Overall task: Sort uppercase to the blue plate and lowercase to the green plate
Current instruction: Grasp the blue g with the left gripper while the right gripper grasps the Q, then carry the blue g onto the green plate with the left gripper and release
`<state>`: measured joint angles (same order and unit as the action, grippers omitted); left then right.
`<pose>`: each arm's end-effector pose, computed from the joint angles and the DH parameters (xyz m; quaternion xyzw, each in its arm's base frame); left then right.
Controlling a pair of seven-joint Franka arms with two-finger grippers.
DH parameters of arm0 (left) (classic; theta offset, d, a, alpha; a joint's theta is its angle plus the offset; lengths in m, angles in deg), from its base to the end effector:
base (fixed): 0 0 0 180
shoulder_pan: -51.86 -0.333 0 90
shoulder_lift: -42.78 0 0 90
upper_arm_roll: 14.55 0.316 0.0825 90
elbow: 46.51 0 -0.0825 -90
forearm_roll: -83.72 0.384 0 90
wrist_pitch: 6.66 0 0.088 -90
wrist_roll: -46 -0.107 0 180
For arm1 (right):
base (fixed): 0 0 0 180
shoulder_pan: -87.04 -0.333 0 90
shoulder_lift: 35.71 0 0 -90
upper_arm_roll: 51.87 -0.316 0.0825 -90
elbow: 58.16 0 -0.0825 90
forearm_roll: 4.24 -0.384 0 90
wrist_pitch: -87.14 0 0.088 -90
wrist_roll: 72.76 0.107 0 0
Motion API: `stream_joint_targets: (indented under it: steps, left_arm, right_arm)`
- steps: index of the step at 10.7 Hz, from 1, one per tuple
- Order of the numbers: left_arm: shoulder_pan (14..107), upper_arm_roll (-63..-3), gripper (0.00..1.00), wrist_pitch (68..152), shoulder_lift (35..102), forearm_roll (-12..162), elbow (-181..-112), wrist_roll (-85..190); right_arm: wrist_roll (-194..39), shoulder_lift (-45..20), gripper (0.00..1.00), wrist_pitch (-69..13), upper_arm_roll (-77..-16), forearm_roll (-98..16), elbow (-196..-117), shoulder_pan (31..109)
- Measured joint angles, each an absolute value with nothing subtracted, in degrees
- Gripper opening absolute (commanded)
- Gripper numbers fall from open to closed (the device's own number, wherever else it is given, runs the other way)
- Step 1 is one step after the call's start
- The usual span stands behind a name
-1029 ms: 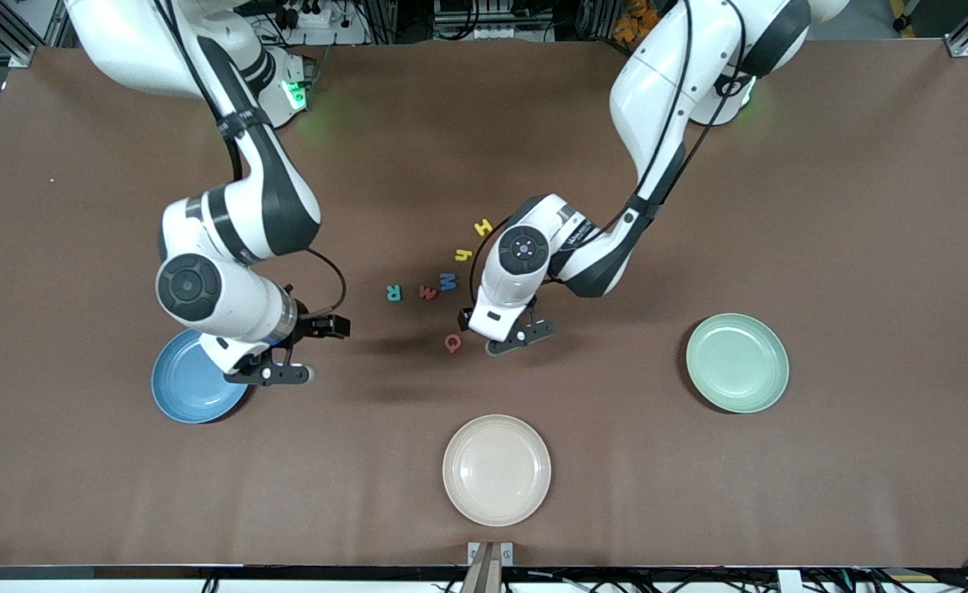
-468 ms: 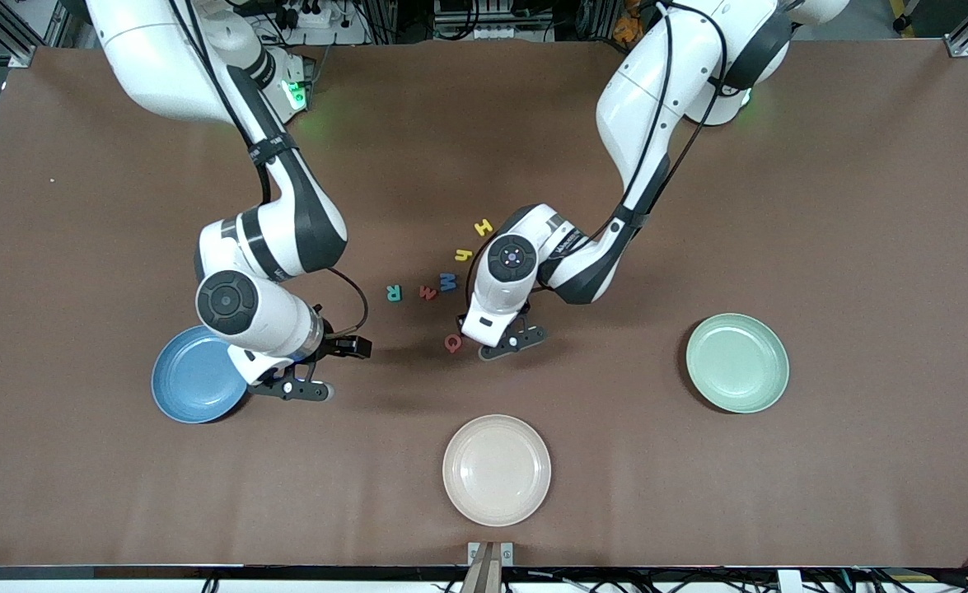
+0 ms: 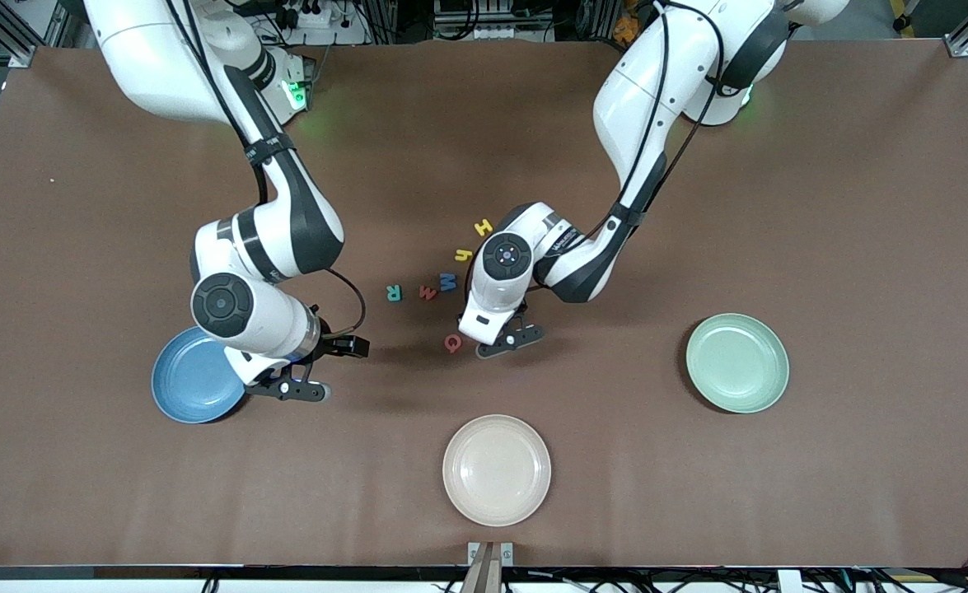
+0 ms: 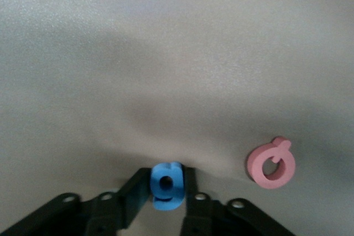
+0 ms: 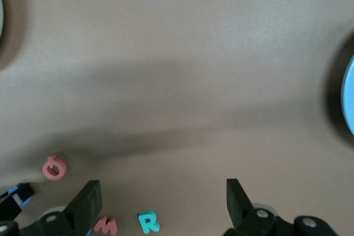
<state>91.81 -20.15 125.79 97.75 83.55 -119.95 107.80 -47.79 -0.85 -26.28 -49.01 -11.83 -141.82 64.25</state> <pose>0.5411 -0.5251 0.1746 0.9849 0.1640 -0.0105 0.0538 0.6564 0.2532 0.3205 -0.9956 0.0690 0.0578 0.0249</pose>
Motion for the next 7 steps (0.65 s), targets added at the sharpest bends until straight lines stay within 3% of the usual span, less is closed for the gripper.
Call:
stream_joint_targets:
  steps: [4,7]
  left_arm:
    - [91.8,-19.4,0.00,125.3,97.4,83.6,-119.0,107.8]
    - [89.8,-16.9,0.00,123.9,92.8,83.6,-117.6,105.9]
  right_arm:
    - [-43.8,-0.6,1.00,-23.9,-49.3,-12.1,-141.9,62.0]
    - [-43.6,0.9,1.00,-25.5,-49.4,-16.6,-141.9,60.7]
